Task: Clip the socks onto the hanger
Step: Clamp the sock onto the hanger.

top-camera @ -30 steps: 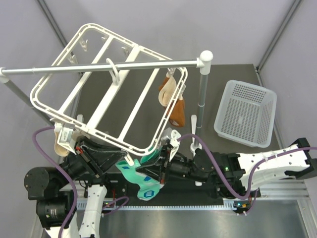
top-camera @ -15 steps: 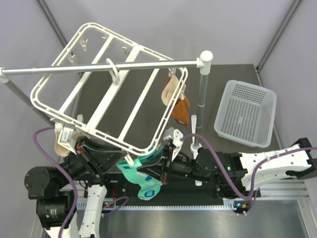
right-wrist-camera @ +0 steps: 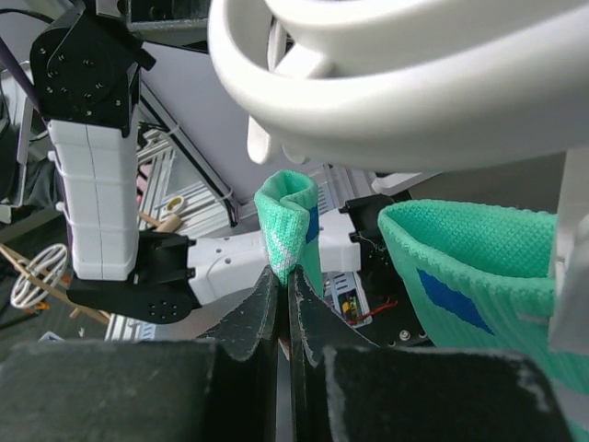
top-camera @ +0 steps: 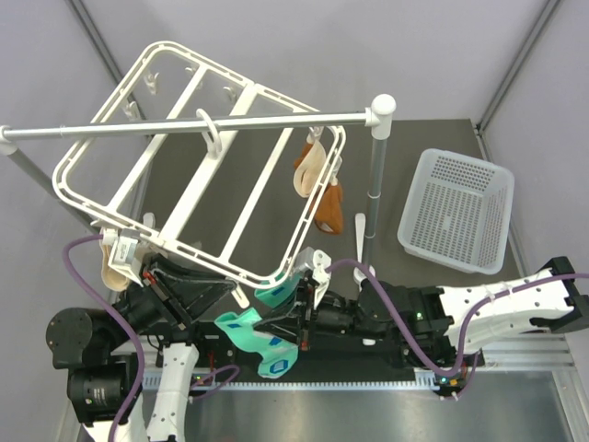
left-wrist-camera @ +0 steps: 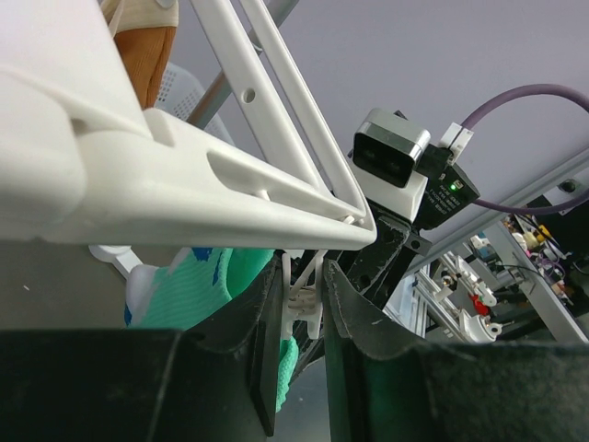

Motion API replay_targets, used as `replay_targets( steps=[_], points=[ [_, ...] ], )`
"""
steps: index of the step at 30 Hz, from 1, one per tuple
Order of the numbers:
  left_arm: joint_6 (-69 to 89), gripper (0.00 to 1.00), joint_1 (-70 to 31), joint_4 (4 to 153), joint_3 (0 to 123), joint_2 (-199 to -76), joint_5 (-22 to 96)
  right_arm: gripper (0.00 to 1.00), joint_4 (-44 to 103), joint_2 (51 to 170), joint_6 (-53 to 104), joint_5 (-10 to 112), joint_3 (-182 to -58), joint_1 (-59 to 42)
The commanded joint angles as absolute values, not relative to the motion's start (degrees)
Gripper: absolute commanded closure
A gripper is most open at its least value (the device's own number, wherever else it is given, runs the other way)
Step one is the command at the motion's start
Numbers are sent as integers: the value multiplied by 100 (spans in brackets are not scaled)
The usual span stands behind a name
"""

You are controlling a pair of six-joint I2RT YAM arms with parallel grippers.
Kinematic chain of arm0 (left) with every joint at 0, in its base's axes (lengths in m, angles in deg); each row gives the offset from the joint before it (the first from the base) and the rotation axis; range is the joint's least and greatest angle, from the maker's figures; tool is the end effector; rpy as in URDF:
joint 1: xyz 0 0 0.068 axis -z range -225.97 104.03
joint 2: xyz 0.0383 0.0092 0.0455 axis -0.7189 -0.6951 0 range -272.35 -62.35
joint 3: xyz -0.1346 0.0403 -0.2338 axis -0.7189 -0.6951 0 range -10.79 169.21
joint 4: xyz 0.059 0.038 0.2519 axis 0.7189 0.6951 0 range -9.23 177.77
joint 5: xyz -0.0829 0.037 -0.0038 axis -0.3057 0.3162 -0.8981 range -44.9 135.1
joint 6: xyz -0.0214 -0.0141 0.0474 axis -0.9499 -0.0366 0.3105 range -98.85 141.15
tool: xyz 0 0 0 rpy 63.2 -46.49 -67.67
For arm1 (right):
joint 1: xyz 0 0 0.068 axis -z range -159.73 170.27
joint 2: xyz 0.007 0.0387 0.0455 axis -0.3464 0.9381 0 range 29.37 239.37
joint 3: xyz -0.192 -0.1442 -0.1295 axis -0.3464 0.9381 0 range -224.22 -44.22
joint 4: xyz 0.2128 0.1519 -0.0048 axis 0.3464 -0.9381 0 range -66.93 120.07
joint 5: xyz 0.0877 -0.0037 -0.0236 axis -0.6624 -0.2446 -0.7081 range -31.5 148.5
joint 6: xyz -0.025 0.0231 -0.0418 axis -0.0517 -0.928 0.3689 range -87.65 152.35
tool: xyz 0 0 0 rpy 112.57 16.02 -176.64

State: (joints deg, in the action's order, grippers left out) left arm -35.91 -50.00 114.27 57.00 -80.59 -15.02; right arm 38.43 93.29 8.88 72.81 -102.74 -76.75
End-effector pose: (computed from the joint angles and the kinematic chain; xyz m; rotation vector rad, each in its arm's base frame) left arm -0.0270 -0.0327 0.4468 0.1950 1.5869 -1.4081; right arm -0.0233 0.2609 0.3929 -0.8395 1.4994 1.4513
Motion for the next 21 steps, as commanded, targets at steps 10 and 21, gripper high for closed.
replay_targets(
  steps=[10, 21],
  points=[
    [-3589, 100, -5045, 11470, 5786, -8107, -1510, 100, 4325, 9318, 1187, 7414, -10557, -7720],
    [-3589, 100, -5054, 11470, 5803, -8107, -1537, 100, 4457, 9300, 1160, 7670, -10627, -7615]
  ],
)
